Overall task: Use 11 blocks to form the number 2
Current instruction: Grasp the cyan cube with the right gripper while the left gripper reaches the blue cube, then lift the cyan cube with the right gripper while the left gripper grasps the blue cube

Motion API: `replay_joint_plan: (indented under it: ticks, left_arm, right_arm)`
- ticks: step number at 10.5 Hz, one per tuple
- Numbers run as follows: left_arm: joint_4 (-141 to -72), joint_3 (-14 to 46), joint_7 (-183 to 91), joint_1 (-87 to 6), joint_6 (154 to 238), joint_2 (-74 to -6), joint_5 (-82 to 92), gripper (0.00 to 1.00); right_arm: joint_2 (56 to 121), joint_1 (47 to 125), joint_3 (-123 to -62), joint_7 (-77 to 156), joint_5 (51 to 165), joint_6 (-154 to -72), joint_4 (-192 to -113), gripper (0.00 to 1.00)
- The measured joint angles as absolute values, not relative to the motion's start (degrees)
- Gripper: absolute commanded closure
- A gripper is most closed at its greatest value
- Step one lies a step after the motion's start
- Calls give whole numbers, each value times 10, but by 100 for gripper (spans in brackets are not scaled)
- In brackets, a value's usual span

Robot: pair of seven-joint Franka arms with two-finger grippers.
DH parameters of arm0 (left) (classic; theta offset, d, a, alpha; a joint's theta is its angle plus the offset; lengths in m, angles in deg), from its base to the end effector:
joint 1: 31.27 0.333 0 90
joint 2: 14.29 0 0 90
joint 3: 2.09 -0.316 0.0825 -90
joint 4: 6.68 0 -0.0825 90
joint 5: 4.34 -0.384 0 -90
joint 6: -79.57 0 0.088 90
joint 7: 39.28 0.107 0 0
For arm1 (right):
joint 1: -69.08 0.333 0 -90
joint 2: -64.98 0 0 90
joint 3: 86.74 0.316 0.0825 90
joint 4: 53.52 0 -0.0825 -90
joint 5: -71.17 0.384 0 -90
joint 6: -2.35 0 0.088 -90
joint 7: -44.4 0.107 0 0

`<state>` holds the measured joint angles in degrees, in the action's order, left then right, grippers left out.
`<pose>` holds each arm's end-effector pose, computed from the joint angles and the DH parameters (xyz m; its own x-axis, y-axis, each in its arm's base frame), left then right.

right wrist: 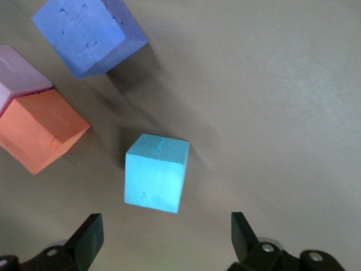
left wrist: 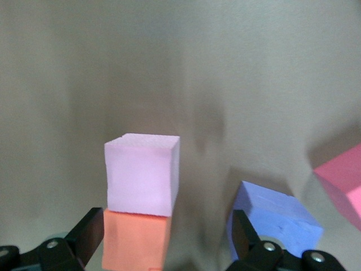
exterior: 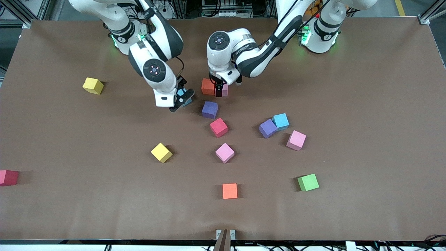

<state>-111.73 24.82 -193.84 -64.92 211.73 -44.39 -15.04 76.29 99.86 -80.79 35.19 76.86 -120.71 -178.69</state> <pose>0.3394 -0.5491 0.2716 -0.0024 0.9986 -0.0529 0.9973 -0.0015 -0.0739 0.4208 0.3191 0.2813 0.7128 0.6671 -0.2168 0.6575 -0.7431 -0.1249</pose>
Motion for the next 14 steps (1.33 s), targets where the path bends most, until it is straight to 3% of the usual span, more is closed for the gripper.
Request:
replay_joint_plan:
  ticks: [3, 8, 14]
  left_arm:
    - [-1097, 242, -1859, -618, 2107, -443, -151, 0]
    - [-1045, 239, -1635, -506, 2106, -457, -151, 0]
    - [-1014, 216, -1569, -502, 2119, -513, -151, 0]
  right_arm:
    - [764, 1004, -788, 381, 769, -1292, -1846, 0]
    - [772, 1011, -784, 403, 769, -1332, -1870, 0]
    - [794, 1013, -783, 405, 769, -1367, -1873, 0]
